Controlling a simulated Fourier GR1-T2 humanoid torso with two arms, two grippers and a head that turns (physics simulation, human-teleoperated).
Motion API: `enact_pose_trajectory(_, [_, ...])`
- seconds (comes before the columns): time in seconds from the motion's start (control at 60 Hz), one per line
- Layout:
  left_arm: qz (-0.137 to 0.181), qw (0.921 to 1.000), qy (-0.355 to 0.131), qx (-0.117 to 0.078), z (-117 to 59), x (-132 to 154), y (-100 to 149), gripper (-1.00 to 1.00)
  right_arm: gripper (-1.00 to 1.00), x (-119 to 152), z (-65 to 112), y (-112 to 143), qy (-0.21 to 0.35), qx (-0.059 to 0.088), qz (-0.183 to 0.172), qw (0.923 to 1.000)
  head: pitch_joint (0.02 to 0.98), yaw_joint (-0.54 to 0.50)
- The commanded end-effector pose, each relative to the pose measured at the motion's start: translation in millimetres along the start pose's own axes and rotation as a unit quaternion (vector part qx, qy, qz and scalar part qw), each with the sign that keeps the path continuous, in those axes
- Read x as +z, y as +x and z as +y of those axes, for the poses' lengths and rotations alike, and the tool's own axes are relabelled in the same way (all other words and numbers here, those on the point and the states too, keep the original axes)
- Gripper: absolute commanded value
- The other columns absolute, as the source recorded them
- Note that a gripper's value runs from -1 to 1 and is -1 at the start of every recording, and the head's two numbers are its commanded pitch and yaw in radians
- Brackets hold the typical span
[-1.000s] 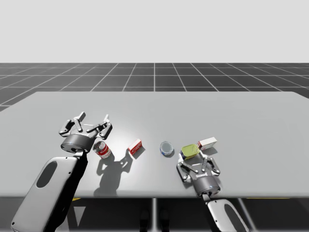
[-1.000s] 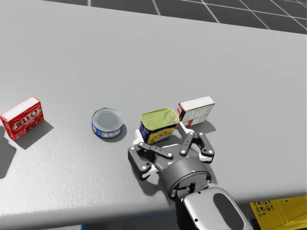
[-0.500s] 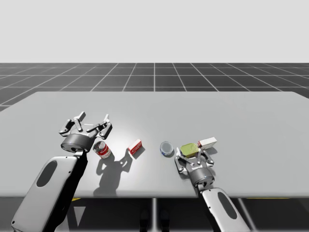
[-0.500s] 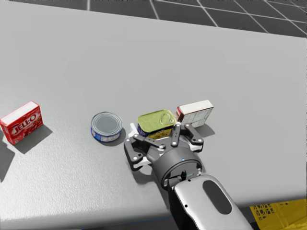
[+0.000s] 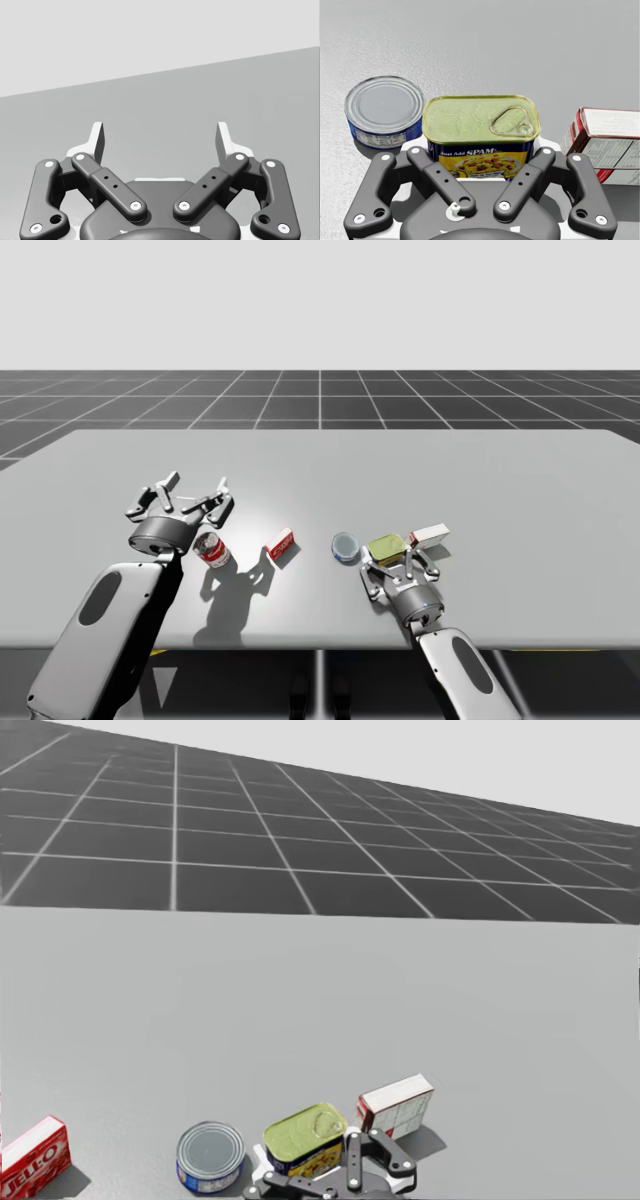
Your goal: Pick up the potted meat can and lift it.
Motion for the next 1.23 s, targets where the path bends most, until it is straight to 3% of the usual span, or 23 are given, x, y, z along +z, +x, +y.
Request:
enact_pose_trajectory(0.017, [0.002, 1.0000, -0.001, 0.000, -1.0, -0.2, -1.2, -1.00, 1.00, 0.7, -1.9, -12.7, -0.036, -0.012, 0.023, 0.9990, 0.446, -0.30])
enact_pose_trajectory(0.15, [0.004, 1.0000, -0.001, -0.001, -1.6, 0.0, -2.0, -1.00, 1.00, 1.1, -1.4, -12.9, -0.036, -0.013, 0.021, 0.9990, 0.377, -0.30])
enact_pose_trajectory(0.45, [0.003, 1.0000, 0.000, 0.002, -0.3, -0.4, -2.5, -1.00, 1.00, 4.6, -1.3, 0.6, -0.039, -0.015, -0.015, 0.9990, 0.376, -0.32])
enact_pose_trajectory(0.817, [0.000, 1.0000, 0.005, 0.008, 3.7, -1.3, -1.0, -1.00, 1.00, 14.1, -9.3, 74.9, -0.043, 0.001, -0.104, 0.9936, 0.382, -0.34])
enact_pose_trajectory(1.017, [-0.003, 0.9999, 0.010, 0.008, 6.6, -1.5, 0.0, -1.00, 1.00, 23.5, -18.0, 124.5, -0.048, 0.020, -0.166, 0.9848, 0.381, -0.34])
enact_pose_trajectory(1.233, [-0.003, 0.9999, 0.012, 0.008, 7.1, -1.6, 0.1, -1.00, 1.00, 36.8, -26.0, 180.5, -0.065, 0.032, -0.233, 0.9697, 0.386, -0.34])
